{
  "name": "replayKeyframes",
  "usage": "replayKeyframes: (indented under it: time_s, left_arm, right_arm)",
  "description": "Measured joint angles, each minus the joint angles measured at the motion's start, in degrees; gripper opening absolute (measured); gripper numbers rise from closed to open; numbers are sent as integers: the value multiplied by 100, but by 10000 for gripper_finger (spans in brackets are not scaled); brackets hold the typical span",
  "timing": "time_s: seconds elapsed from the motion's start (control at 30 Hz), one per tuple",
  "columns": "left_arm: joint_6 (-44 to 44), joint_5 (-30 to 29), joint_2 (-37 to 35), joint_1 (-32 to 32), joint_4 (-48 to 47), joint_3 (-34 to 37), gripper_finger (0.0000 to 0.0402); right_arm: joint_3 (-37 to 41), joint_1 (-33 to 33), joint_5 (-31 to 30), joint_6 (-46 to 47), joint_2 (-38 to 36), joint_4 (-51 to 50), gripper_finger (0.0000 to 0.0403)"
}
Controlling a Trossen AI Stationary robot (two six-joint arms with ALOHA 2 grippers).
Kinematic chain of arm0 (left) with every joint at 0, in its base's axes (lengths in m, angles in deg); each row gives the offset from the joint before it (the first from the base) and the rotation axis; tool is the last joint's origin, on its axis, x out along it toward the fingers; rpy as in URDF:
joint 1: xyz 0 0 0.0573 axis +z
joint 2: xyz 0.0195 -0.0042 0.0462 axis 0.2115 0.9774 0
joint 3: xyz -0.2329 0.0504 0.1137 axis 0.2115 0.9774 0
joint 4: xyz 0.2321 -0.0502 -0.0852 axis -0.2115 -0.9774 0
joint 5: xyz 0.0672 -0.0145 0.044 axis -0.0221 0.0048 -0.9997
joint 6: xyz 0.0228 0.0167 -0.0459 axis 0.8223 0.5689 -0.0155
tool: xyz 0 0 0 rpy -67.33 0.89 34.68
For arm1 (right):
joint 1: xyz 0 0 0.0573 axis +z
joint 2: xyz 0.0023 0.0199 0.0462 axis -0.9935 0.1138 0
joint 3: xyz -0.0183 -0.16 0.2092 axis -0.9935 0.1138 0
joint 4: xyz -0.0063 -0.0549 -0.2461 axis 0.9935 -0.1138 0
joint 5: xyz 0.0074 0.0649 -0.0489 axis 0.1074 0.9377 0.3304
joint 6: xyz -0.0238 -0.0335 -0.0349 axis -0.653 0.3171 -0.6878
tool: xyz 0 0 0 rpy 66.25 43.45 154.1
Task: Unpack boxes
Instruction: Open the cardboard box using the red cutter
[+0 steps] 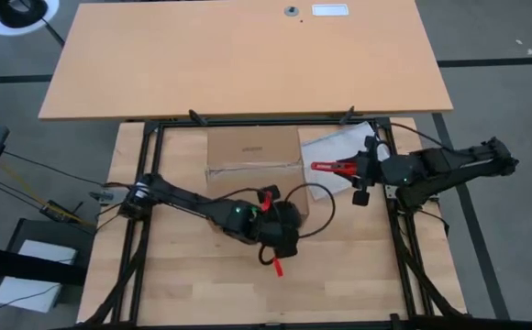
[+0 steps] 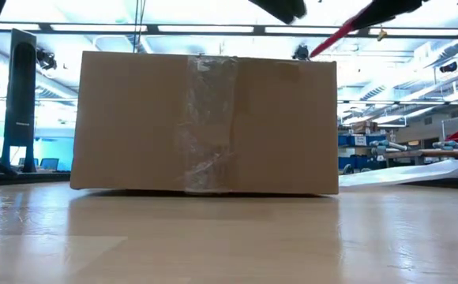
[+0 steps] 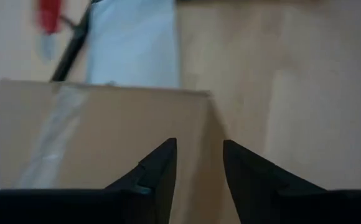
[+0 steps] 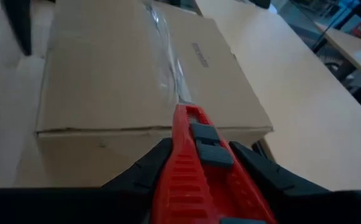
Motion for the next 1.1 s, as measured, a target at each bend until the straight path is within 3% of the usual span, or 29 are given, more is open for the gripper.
replayKeyframes:
  time_s: [0.27, 0.47, 0.7, 0.93, 1.1]
  left_arm:
    - [-819, -148, -56, 119, -2030, -1306, 140]
    - [-1209, -262, -402, 306, -3339, -1013, 131]
    - [-1545, -127, -1932, 459, -2568, 1427, 124]
    - [-1949, 337, -3899, 452, 289, 4224, 124]
    - [-2258, 399, -4404, 452, 1635, 5430, 124]
  right_arm:
    - [0, -6, 535, 54, 54, 196, 142]
    - [-1, -4, 817, 606, 71, 204, 139]
    - [0, 0, 938, 1196, 212, 650, 144]
    - [0, 0, 939, 1485, 594, 1264, 137]
    - [0, 38, 962, 1921, 941, 1485, 143]
